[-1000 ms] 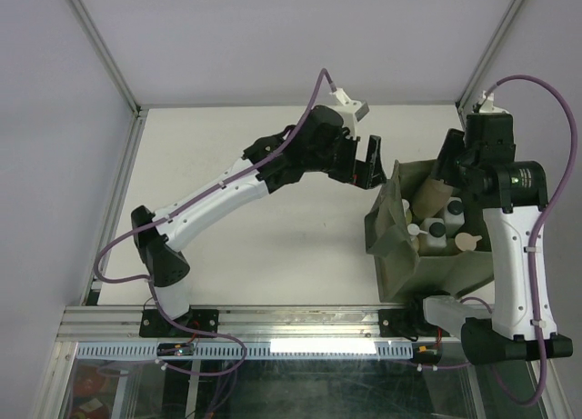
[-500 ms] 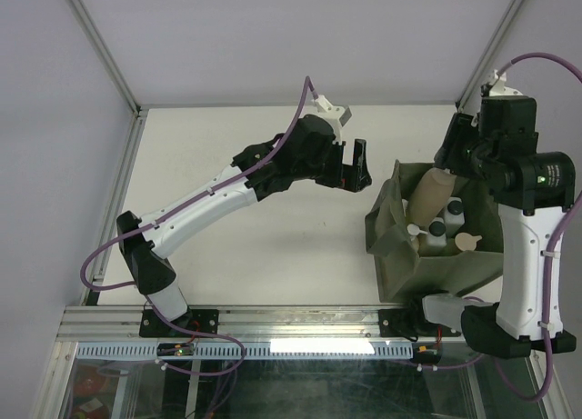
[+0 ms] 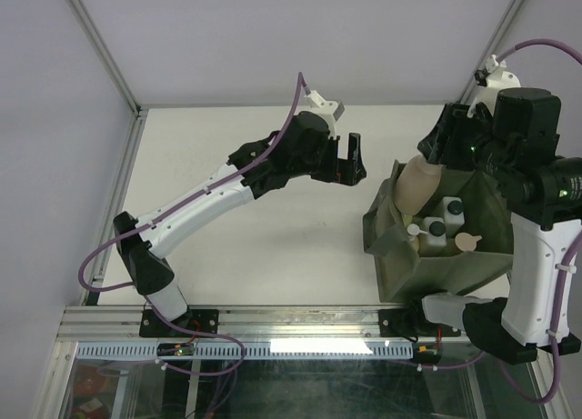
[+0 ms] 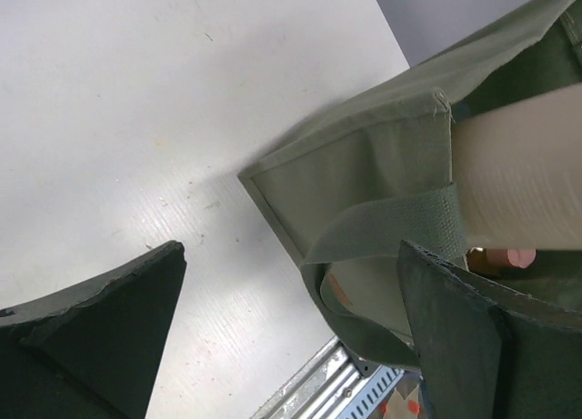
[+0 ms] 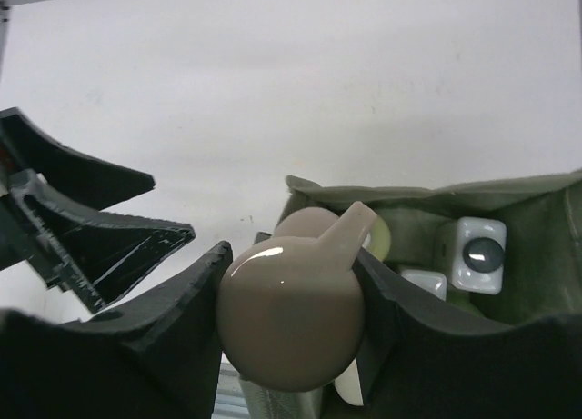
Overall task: Take the personal care products out of the canvas bag
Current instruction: Take out the care product from the canvas bag, then place the care product at the center of the board.
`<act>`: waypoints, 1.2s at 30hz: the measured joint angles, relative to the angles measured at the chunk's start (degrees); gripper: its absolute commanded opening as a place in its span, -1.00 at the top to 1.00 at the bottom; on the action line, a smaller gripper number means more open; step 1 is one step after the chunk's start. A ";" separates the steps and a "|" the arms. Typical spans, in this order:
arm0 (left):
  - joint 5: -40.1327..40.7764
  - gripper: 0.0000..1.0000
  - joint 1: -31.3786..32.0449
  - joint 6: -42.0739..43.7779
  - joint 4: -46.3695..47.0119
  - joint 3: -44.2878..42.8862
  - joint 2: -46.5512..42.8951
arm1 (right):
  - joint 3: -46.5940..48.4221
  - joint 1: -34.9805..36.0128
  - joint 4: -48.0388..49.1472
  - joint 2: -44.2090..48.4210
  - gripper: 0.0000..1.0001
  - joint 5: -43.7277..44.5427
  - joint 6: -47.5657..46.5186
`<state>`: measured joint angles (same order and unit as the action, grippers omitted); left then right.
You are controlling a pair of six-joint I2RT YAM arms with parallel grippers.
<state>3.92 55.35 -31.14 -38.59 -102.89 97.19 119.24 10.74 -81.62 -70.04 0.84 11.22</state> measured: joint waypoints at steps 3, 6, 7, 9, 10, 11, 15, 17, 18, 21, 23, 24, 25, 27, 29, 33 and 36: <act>1.62 -0.98 -0.70 0.04 0.00 0.35 -1.16 | 2.29 1.60 0.90 -0.57 1.00 -1.95 -0.44; 3.15 -0.98 -1.46 0.22 -0.02 1.11 -3.34 | 4.55 3.43 2.08 -1.68 1.00 -4.44 -0.81; 3.76 -0.98 -1.64 0.26 0.00 1.38 -4.26 | 5.20 3.87 2.38 -2.10 1.00 -5.38 -0.81; 5.18 -0.98 -2.27 0.35 0.02 1.97 -6.01 | 7.02 4.57 2.82 -3.34 1.00 -7.85 -0.74; 5.64 -0.98 -2.64 0.39 0.02 2.23 -6.75 | 8.02 4.87 3.08 -4.11 1.00 -9.11 -0.63; 6.58 -0.98 -2.99 0.44 0.00 2.51 -7.67 | 9.01 5.11 3.41 -4.92 1.00 -10.36 -0.50; 9.97 -0.98 -3.72 0.52 0.11 3.34 -10.64 | 11.69 6.12 5.46 -8.09 1.00 -14.62 0.37; 11.89 -0.98 -3.98 0.57 0.07 4.07 -12.09 | 13.57 7.21 6.08 -10.16 1.00 -16.52 1.11; 12.92 -0.98 -4.04 0.59 0.07 4.44 -12.85 | 14.53 7.96 6.47 -11.28 1.00 -17.27 1.53; 15.82 -0.98 -4.09 0.66 -0.04 5.68 -15.04 | 15.50 10.38 8.81 -13.68 1.00 -18.75 2.84; 18.16 -0.98 -4.09 0.70 0.00 6.19 -16.50 | 15.50 12.15 10.23 -15.04 1.00 -18.84 3.52; 19.10 -0.98 -4.09 0.74 0.00 6.29 -17.11 | 15.32 13.09 11.13 -15.65 1.00 -18.71 3.78; 20.15 -0.98 -4.09 0.76 -0.02 6.32 -17.70 | 14.64 14.03 12.44 -15.96 1.00 -18.34 3.93; 21.84 -0.98 -4.09 0.83 0.07 6.51 -18.73 | 11.47 16.15 16.09 -16.04 1.00 -17.27 4.11; 23.76 -0.98 -4.09 0.92 0.02 7.30 -20.33 | 7.89 18.29 19.50 -16.09 1.00 -15.67 4.00; 26.97 -0.98 -4.09 1.49 -0.04 8.33 -22.91 | -0.42 23.71 26.56 -17.33 1.00 -9.86 2.27; 29.24 -0.98 -4.09 1.84 -0.15 9.46 -25.38 | -4.83 26.80 31.12 -20.35 1.00 -5.92 0.55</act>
<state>33.17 51.27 -29.30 -38.74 -93.43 71.81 114.41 37.54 -50.50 -90.39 -5.08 11.77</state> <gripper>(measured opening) 0.991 0.514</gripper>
